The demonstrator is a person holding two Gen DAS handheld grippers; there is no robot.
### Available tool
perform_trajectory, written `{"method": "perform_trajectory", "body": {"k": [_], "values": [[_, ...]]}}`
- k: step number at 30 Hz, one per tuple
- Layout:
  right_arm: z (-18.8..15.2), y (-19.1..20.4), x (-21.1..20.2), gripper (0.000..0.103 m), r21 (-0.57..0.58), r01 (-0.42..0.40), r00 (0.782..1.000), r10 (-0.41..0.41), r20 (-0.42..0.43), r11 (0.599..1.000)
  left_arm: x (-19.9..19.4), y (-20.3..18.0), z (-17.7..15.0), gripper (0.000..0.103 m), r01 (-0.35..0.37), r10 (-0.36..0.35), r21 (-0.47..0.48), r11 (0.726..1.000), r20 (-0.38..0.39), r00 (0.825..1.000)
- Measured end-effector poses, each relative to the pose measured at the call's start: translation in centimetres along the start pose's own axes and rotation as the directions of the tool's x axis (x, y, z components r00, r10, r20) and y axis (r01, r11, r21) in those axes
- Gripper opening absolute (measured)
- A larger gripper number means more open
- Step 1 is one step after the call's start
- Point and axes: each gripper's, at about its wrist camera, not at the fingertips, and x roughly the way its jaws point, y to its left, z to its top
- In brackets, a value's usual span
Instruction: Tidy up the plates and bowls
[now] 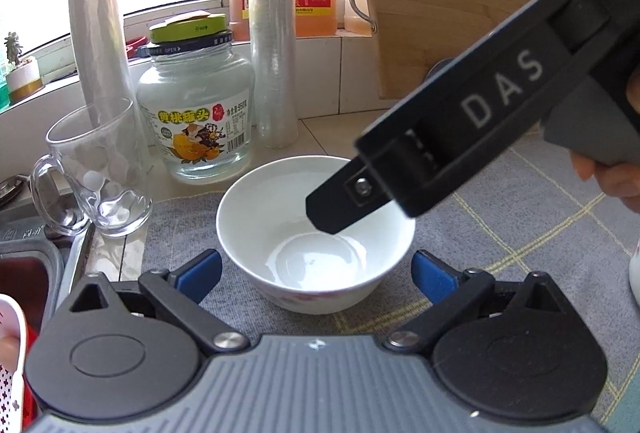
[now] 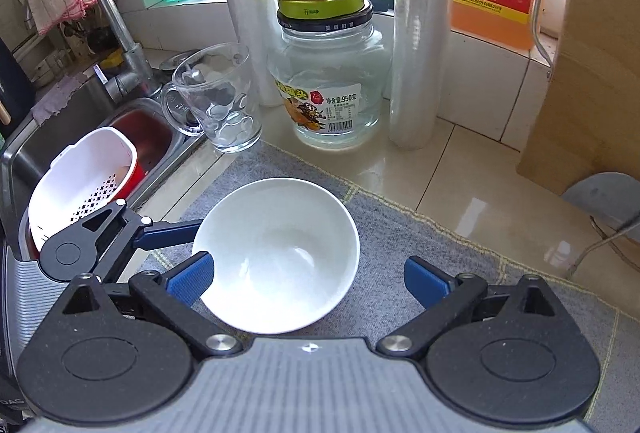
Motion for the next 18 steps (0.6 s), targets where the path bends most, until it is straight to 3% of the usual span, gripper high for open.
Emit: {"method": "perform_trajectory", "body": {"k": [10, 18], "values": [[1.2, -0.3, 2.0, 0.098, 0.003, -0.031, 0.999, 0.031, -0.02, 1.0, 0.7, 0.6, 0.2, 0.1, 0.032, -0.032, 0.014, 0.999, 0.017, 0.999], [1.4, -0.4, 2.9, 0.087, 0.006, -0.061, 0.997, 0.062, -0.037, 0.998, 0.7, 0.6, 0.3, 0.099, 0.034, -0.035, 0.022, 0.999, 0.022, 0.999]]}}
